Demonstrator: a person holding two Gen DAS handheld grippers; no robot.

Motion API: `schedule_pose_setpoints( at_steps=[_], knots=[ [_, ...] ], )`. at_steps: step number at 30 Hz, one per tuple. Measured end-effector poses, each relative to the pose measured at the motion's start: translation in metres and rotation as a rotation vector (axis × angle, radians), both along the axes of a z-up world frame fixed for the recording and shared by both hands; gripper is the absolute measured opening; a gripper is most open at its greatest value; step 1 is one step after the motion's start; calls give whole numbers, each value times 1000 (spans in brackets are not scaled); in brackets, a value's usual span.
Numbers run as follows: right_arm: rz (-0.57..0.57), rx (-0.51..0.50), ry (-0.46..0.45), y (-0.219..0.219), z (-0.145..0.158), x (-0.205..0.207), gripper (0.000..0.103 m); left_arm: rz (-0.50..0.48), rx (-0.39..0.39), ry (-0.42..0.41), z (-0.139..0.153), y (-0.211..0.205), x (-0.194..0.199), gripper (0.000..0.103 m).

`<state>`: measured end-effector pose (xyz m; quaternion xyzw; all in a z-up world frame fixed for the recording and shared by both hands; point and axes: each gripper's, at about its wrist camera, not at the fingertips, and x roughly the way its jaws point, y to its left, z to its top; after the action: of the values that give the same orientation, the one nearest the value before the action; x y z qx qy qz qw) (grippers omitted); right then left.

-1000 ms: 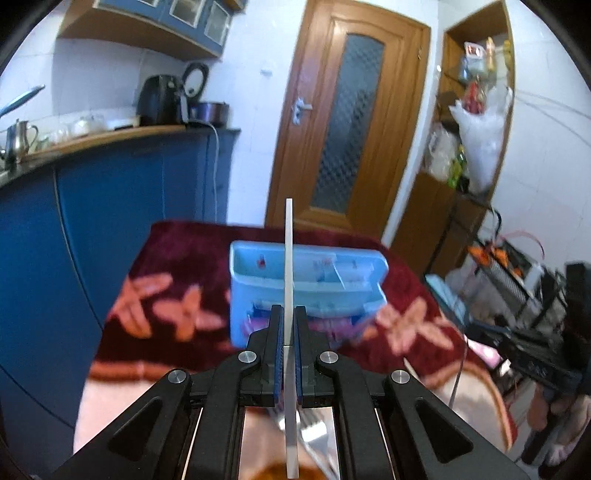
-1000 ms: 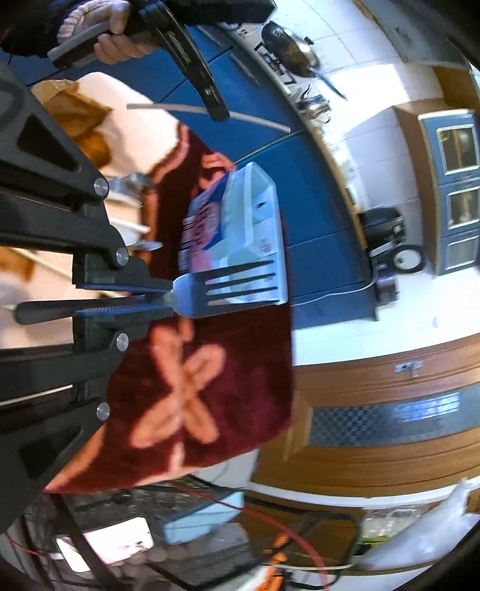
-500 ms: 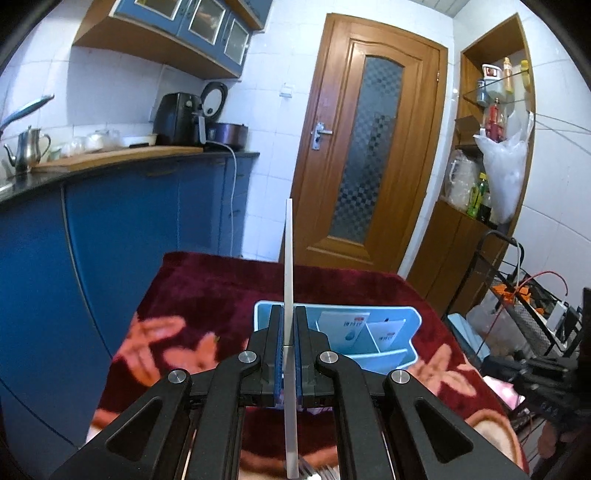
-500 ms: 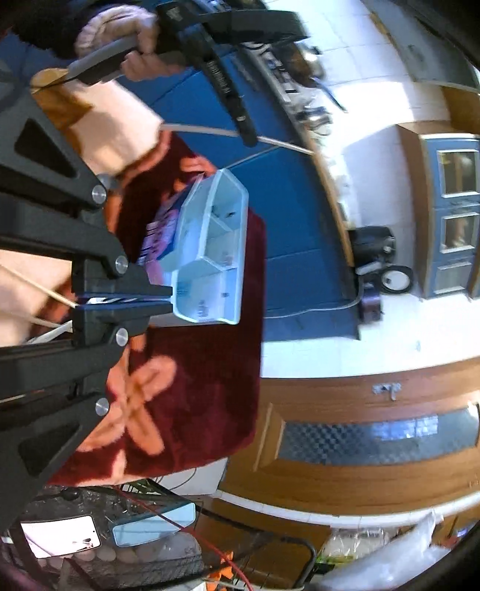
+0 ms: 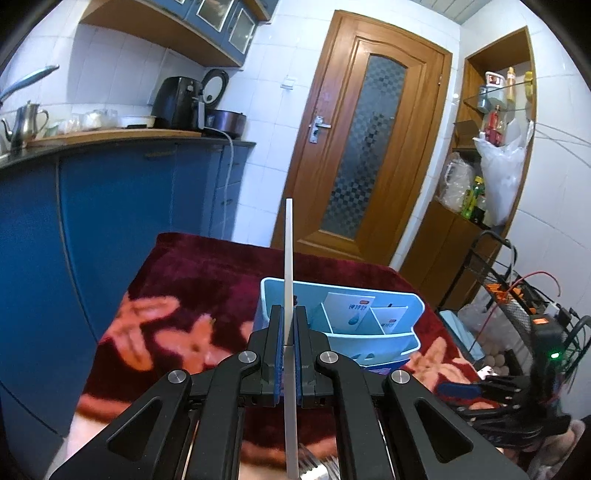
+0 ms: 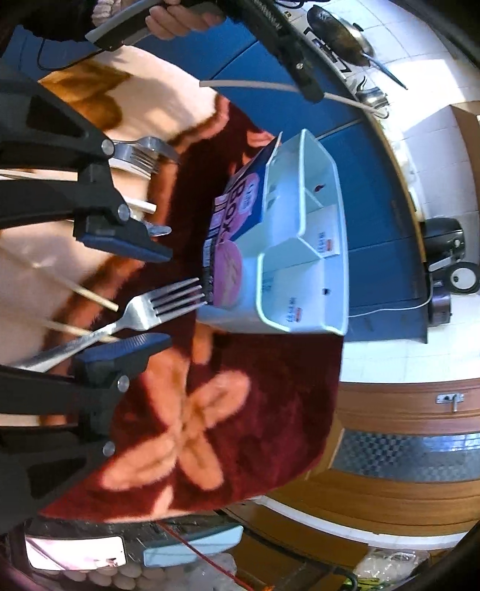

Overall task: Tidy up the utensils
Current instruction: 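Lift the white chopstick with the left tool while the right tool carries the fork toward the holder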

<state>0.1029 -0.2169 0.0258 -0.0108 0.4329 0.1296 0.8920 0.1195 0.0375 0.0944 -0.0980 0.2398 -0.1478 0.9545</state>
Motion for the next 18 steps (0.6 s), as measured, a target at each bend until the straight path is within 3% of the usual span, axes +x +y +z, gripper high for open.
schedule_pose_setpoints(
  at_steps=[8,16,18],
  knots=[
    [-27,-87,17,16,-18,17,45,-27,-9,-2,-8,3,14,5],
    [-57,-103,61,17,-33,32,45,-48,-2,-9,-16,-1,20,5],
    [-65,-112,56,17,-36,32,37,-44,2,-12,-17,-2,20,5]
  ],
)
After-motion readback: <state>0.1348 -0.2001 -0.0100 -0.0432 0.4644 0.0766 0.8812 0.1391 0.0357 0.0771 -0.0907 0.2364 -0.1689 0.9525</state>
